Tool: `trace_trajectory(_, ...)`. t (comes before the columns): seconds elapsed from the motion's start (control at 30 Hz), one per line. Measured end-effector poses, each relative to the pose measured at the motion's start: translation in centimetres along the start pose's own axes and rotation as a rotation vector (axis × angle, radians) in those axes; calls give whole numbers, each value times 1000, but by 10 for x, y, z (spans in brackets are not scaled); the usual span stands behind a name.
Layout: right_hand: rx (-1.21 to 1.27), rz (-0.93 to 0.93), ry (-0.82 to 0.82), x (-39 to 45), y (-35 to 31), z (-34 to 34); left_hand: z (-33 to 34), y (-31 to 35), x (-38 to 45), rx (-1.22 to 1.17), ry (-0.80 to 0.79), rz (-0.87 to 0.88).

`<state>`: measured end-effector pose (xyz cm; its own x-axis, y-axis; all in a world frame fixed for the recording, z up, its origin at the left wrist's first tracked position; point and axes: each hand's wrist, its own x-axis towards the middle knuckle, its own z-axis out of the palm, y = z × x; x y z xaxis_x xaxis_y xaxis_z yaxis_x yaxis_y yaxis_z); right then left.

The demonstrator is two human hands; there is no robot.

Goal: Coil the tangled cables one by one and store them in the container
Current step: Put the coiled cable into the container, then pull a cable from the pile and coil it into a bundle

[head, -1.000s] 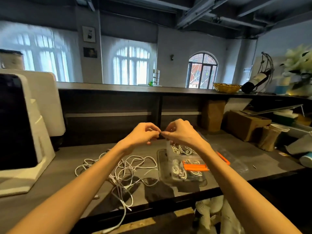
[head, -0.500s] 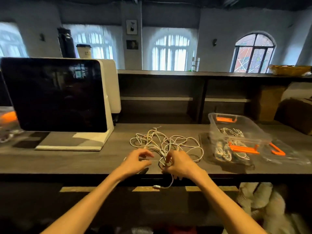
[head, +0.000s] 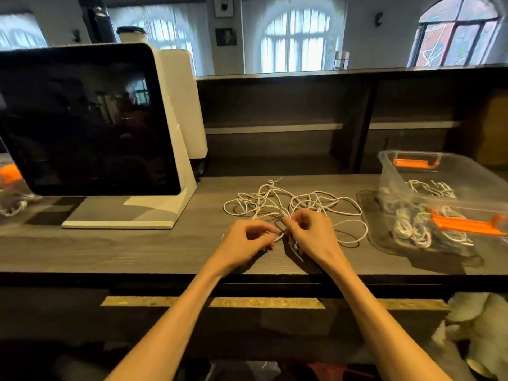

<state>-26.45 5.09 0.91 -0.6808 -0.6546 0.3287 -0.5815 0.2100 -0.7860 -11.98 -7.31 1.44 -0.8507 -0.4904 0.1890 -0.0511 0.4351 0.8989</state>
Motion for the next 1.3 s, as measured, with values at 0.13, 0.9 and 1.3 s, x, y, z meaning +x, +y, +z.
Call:
trace_trajectory(0.13,204,-12,33,-7,-5,-4,-5,-1,-4,-135,74,18)
trace_trajectory(0.9,325,-328,-92,82,-99,-65,-67,124,78,-297,236,-66)
trace_trajectory(1.3,226,-480,-69,139,-180,-108,-109,198,91,-633,-57,58)
